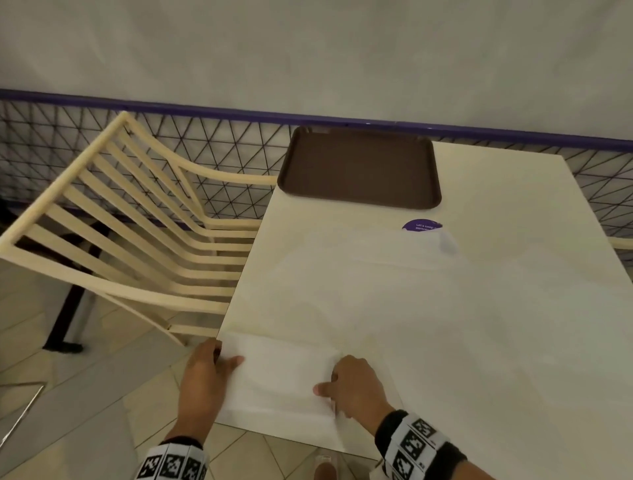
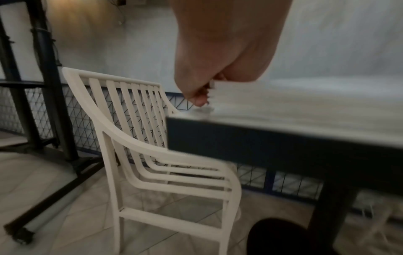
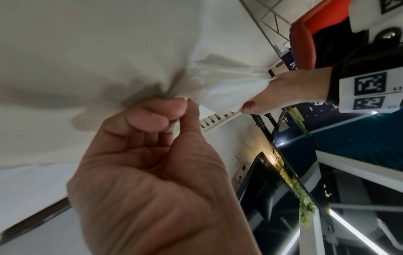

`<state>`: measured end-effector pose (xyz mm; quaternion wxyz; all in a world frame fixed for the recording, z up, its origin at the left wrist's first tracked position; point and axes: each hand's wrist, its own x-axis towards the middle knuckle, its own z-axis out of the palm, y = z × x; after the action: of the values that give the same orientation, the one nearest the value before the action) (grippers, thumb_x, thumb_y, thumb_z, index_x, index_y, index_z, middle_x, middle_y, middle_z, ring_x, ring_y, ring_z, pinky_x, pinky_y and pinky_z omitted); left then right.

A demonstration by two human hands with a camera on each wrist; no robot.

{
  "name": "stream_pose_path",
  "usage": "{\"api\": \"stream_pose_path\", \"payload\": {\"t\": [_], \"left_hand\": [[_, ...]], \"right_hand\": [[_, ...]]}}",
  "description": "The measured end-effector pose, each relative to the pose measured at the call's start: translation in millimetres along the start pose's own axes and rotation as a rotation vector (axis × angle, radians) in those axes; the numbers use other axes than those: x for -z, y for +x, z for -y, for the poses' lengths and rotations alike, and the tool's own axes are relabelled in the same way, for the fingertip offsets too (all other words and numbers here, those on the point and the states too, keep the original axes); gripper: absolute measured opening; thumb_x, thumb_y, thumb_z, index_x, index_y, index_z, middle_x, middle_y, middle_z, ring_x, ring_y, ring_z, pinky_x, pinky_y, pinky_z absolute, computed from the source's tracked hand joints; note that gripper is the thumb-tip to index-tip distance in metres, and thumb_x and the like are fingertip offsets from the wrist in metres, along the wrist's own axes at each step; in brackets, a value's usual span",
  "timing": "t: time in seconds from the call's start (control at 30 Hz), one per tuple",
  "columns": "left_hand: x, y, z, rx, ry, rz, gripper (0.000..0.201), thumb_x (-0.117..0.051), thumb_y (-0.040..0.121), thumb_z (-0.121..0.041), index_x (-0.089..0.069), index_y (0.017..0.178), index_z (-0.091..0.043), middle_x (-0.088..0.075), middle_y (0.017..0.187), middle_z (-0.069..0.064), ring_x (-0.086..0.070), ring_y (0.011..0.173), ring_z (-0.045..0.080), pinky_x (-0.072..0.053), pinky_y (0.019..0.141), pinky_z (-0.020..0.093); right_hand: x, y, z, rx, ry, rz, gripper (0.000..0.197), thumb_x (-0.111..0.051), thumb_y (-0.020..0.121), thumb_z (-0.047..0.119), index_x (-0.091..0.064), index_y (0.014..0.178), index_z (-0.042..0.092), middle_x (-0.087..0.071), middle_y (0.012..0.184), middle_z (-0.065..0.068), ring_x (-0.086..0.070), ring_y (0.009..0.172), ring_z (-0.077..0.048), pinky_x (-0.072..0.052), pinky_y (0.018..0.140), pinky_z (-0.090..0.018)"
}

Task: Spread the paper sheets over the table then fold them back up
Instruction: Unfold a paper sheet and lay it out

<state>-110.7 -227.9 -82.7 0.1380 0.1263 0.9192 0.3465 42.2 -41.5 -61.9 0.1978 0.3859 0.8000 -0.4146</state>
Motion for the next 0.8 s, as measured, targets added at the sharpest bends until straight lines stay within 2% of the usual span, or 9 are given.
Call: {"api": "stream_pose_path", "payload": {"t": [0.1,0.2,0.33,0.43,0.5,0.57,0.63,0.7,0.8], "left_hand": [[-0.6,-7.1,1.4,-0.048,0.121,-0.016,0.039,-0.074,0.077,-0.022,-0.05,0.101,-0.003,-0.054,0.092,0.01,-0.052,0.082,0.028,-0.045,0.067,0.039],[1.5,-6.1,-6.2,-0.133,0.32,-0.093,0.054,-0.079,0.071,-0.019,-0.051,0.111,0.002,-0.055,0.102,0.019,-0.05,0.091,0.037,-0.045,0.078,0.049],[-15.5,-8.9,-61.4,-0.323,0.304,-0.108,0.037,-0.075,0.073,-0.007,-0.061,0.107,-0.005,-0.062,0.103,0.014,-0.05,0.094,0.036,-0.043,0.082,0.047],[-59.9,-18.6,-110.1,-0.588,0.264,0.109,0.019,-0.067,0.077,-0.022,-0.065,0.096,-0.019,-0.066,0.093,0.001,-0.057,0.086,0.025,-0.044,0.078,0.035],[-89.2,-26.0,-140.4,-0.731,0.274,0.347,0.027,-0.069,0.072,-0.032,-0.066,0.097,-0.023,-0.066,0.095,-0.005,-0.057,0.089,0.015,-0.037,0.08,0.021],[-115.4,-36.3,-165.2,-0.814,0.262,0.579,0.042,-0.067,0.076,-0.039,-0.061,0.114,-0.023,-0.058,0.117,-0.007,-0.049,0.11,0.009,-0.026,0.091,0.012],[-140.1,-47.4,-174.0,-0.917,0.297,0.774,0.052,-0.069,0.075,-0.043,-0.055,0.123,-0.026,-0.043,0.135,-0.009,-0.034,0.127,0.007,-0.019,0.104,0.013],[-157.8,-55.2,-175.4,-0.996,0.392,0.868,0.05,-0.075,0.067,-0.042,-0.057,0.112,-0.028,-0.035,0.138,-0.01,-0.024,0.131,0.007,-0.021,0.107,0.018],[-164.6,-58.1,-166.1,-1.001,0.406,0.869,0.034,-0.074,0.062,-0.043,-0.058,0.089,-0.029,-0.036,0.129,-0.017,-0.021,0.124,-0.001,-0.026,0.098,0.012]], "right_hand": [[2.5,0.3,-3.0,-0.003,-0.07,-0.007,0.048,-0.072,0.072,0.049,-0.041,0.052,0.018,-0.047,0.055,0.005,-0.044,0.048,-0.01,-0.036,0.048,-0.022],[14.1,-3.0,-12.6,0.047,-0.113,0.004,0.042,-0.068,0.078,0.044,-0.042,0.055,0.021,-0.046,0.058,0.007,-0.043,0.051,-0.007,-0.035,0.049,-0.021],[52.2,-12.6,-50.2,0.123,-0.051,-0.108,0.015,-0.06,0.087,0.032,-0.058,0.074,0.024,-0.057,0.071,0.008,-0.054,0.071,-0.01,-0.045,0.066,-0.023],[82.3,-19.5,-98.6,0.078,-0.072,-0.28,0.009,-0.056,0.087,0.022,-0.062,0.08,0.024,-0.064,0.082,0.002,-0.059,0.078,-0.013,-0.046,0.07,-0.025],[94.9,-24.8,-131.8,0.045,-0.072,-0.38,0.011,-0.054,0.087,0.018,-0.064,0.089,0.023,-0.06,0.086,0.005,-0.055,0.085,-0.013,-0.046,0.074,-0.026],[102.5,-30.2,-160.2,0.053,-0.071,-0.445,0.021,-0.055,0.087,0.015,-0.063,0.105,0.022,-0.05,0.095,0.009,-0.044,0.093,-0.009,-0.042,0.078,-0.022],[108.9,-36.1,-180.9,0.07,-0.07,-0.498,0.027,-0.056,0.087,0.012,-0.062,0.111,0.021,-0.046,0.101,0.012,-0.039,0.098,-0.008,-0.037,0.08,-0.018],[116.2,-41.8,-195.1,0.058,-0.057,-0.525,0.027,-0.056,0.087,0.013,-0.062,0.112,0.022,-0.048,0.105,0.012,-0.041,0.101,-0.009,-0.036,0.082,-0.016],[126.3,-47.2,-208.7,0.058,-0.054,-0.523,0.026,-0.056,0.088,0.014,-0.063,0.111,0.024,-0.051,0.105,0.012,-0.044,0.102,-0.011,-0.036,0.083,-0.015]]}}
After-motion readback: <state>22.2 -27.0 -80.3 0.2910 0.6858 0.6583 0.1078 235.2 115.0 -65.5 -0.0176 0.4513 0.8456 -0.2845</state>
